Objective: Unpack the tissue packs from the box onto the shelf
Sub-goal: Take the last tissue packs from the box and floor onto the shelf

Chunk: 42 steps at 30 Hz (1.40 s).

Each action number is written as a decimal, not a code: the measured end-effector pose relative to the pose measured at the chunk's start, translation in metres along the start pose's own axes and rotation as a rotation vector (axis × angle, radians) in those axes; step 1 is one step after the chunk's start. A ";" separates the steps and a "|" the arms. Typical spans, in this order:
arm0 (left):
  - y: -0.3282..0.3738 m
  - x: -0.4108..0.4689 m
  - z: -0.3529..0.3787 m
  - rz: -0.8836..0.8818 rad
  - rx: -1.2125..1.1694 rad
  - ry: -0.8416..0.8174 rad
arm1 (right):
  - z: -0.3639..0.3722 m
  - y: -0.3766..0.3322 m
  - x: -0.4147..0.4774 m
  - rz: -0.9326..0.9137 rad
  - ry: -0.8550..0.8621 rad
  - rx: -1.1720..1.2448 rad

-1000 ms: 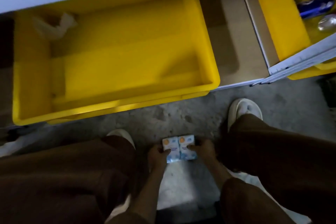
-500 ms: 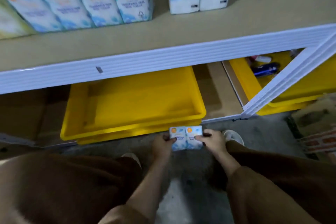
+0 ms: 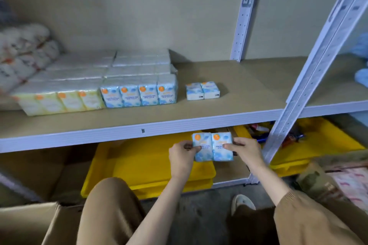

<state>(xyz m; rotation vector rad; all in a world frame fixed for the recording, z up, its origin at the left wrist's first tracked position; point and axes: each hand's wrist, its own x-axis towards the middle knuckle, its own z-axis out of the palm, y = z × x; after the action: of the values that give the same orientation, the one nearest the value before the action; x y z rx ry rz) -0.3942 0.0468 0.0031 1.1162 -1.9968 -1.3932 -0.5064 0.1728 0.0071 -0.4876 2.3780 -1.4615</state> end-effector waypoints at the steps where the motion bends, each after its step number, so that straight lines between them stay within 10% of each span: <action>1: 0.011 0.001 -0.006 0.038 -0.006 0.014 | -0.006 -0.010 0.000 -0.031 0.002 0.002; 23: 0.102 0.090 -0.027 0.002 0.086 -0.101 | -0.013 -0.105 0.088 0.104 -0.056 -0.039; 33: 0.102 0.083 -0.031 0.407 0.481 -0.236 | -0.021 -0.122 0.072 -0.393 -0.211 -0.599; 42: 0.095 0.084 -0.028 0.482 0.661 -0.361 | -0.018 -0.117 0.072 -0.419 -0.304 -0.821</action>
<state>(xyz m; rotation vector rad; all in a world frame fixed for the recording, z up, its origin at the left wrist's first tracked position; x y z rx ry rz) -0.4544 -0.0222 0.0944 0.5466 -2.8634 -0.7282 -0.5642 0.1065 0.1140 -1.3478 2.6149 -0.3866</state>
